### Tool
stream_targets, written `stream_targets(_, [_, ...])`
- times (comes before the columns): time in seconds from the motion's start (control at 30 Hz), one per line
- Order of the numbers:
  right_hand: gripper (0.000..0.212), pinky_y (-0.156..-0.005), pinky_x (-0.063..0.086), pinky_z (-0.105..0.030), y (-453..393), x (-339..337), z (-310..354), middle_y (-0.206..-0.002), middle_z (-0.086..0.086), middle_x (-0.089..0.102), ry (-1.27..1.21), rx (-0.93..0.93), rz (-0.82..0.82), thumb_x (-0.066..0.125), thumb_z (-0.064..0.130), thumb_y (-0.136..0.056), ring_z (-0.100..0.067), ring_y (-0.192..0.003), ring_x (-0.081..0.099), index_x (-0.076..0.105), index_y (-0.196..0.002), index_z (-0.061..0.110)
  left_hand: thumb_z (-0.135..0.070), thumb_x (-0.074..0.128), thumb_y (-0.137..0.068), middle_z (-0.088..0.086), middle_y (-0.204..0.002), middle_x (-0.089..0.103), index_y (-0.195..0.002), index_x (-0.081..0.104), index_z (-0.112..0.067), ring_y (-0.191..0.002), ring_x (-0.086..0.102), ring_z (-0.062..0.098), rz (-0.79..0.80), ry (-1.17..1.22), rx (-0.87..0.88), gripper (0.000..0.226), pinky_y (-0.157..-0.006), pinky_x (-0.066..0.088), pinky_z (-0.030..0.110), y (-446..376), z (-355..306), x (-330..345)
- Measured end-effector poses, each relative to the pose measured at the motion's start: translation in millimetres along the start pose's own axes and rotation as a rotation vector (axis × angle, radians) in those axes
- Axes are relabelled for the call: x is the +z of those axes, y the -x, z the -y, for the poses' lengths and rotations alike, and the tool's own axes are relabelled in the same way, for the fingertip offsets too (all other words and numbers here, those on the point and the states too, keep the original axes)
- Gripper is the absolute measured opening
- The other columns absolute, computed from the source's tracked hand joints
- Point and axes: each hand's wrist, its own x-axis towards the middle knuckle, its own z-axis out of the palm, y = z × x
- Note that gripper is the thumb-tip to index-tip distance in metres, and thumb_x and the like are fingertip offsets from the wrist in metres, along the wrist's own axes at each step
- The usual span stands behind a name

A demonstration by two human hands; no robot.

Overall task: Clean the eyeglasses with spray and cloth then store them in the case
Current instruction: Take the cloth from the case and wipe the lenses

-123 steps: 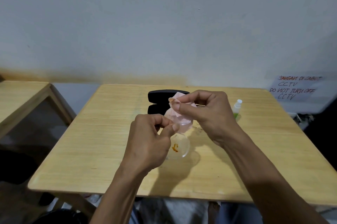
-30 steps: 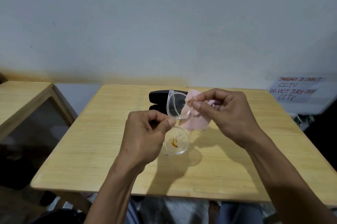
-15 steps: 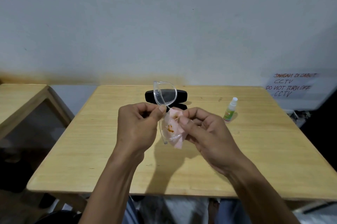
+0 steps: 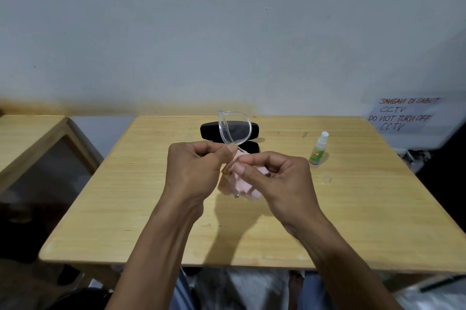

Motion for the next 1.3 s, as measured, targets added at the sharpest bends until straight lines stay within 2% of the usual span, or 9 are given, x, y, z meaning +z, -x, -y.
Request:
stream_targets(0.1, [0.015, -0.073, 0.064, -0.039, -2.3, 2.4, -1.8, -0.083, -0.005, 0.081, -0.014, 0.026, -0.034, 0.084, 0.003, -0.077, -0.024, -0.081, 0.078, 0.081, -0.079, 0.018, -0.006, 0.078, -0.079, -0.001, -0.051, 0.068, -0.061, 0.071, -0.006, -0.040, 0.056, 0.001, -0.003, 0.014, -0.005, 0.019, -0.035, 0.038, 0.011, 0.7, -1.0, 1.2])
stream_targets(0.27, [0.009, -0.067, 0.060, -0.028, -0.4, -0.3, -2.8, -0.079, -0.004, 0.080, 0.022, 0.048, 0.002, 0.085, 0.007, -0.076, -0.017, -0.075, 0.077, 0.081, -0.084, 0.011, -0.007, 0.078, -0.080, 0.010, -0.062, 0.069, -0.061, 0.069, -0.003, -0.046, 0.061, 0.006, -0.028, -0.011, 0.015, 0.022, -0.040, 0.046, 0.011, -6.0, -0.7, -2.2])
stream_targets(0.4, [0.010, -0.068, 0.058, -0.026, 1.5, -8.1, -4.5, -0.079, -0.004, 0.080, 0.017, 0.053, -0.009, 0.086, 0.009, -0.075, -0.018, -0.075, 0.077, 0.081, -0.083, 0.014, -0.009, 0.077, -0.081, 0.008, -0.063, 0.065, -0.061, 0.068, -0.005, -0.043, 0.053, 0.001, -0.009, -0.065, 0.035, 0.023, -0.041, 0.039, 0.012, -9.0, -3.3, -6.2])
stream_targets(0.53, [0.008, -0.068, 0.058, -0.025, -0.3, -6.4, -1.8, -0.079, -0.007, 0.080, -0.059, 0.045, -0.066, 0.082, 0.004, -0.078, -0.020, -0.073, 0.077, 0.080, -0.083, 0.009, -0.009, 0.078, -0.080, 0.007, -0.058, 0.064, -0.060, 0.070, -0.008, -0.047, 0.051, 0.010, 0.020, -0.081, 0.075, 0.022, -0.049, 0.042, 0.020, -7.6, -4.4, -3.1])
stream_targets(0.77, [0.010, -0.070, 0.064, -0.041, -5.2, 9.8, 1.0, -0.078, -0.010, 0.080, -0.128, 0.090, -0.147, 0.084, 0.001, -0.075, -0.025, -0.071, 0.077, 0.079, -0.079, 0.009, 0.000, 0.074, -0.082, -0.002, -0.045, 0.063, -0.062, 0.069, -0.002, -0.033, 0.053, 0.002, 0.008, 0.027, 0.015, 0.021, -0.034, 0.036, 0.011, 2.8, -5.7, 7.1])
stream_targets(0.93, [0.009, -0.061, 0.061, -0.031, -3.4, 10.6, -1.9, -0.073, -0.009, 0.079, -0.080, 0.094, -0.112, 0.084, 0.001, -0.075, -0.019, -0.066, 0.076, 0.079, -0.080, 0.006, -0.003, 0.074, -0.083, 0.002, -0.049, 0.065, -0.062, 0.069, -0.002, -0.032, 0.052, 0.004, -0.015, 0.000, 0.018, 0.021, -0.032, 0.035, 0.012, 2.4, -5.2, 2.9])
stream_targets(1.0, [0.008, -0.063, 0.060, -0.029, -2.3, 8.0, -3.3, -0.073, -0.008, 0.078, -0.019, 0.086, -0.081, 0.085, 0.002, -0.075, -0.017, -0.068, 0.075, 0.080, -0.078, 0.007, -0.005, 0.076, -0.081, 0.008, -0.056, 0.063, -0.063, 0.069, -0.001, -0.032, 0.049, 0.003, -0.047, -0.011, 0.025, 0.020, -0.034, 0.035, 0.013, -2.5, -3.7, 1.0])
stream_targets(1.13, [0.009, -0.064, 0.058, -0.027, 1.3, -0.8, -4.5, -0.076, -0.005, 0.079, 0.045, 0.084, -0.035, 0.086, 0.007, -0.075, -0.015, -0.070, 0.074, 0.081, -0.079, 0.012, -0.008, 0.078, -0.079, 0.006, -0.063, 0.064, -0.062, 0.068, -0.005, -0.041, 0.050, -0.002, -0.068, -0.024, 0.028, 0.020, -0.041, 0.038, 0.010, -11.2, -2.2, -4.3])
stream_targets(1.3, [0.009, -0.068, 0.060, -0.026, 1.1, -4.2, -1.9, -0.077, -0.011, 0.079, -0.025, 0.060, -0.100, 0.082, 0.002, -0.078, -0.025, -0.073, 0.077, 0.078, -0.081, 0.009, -0.009, 0.078, -0.080, 0.006, -0.061, 0.063, -0.061, 0.069, -0.005, -0.042, 0.050, -0.001, -0.039, -0.056, 0.056, 0.021, -0.042, 0.039, 0.010, -12.0, -1.8, -5.3])
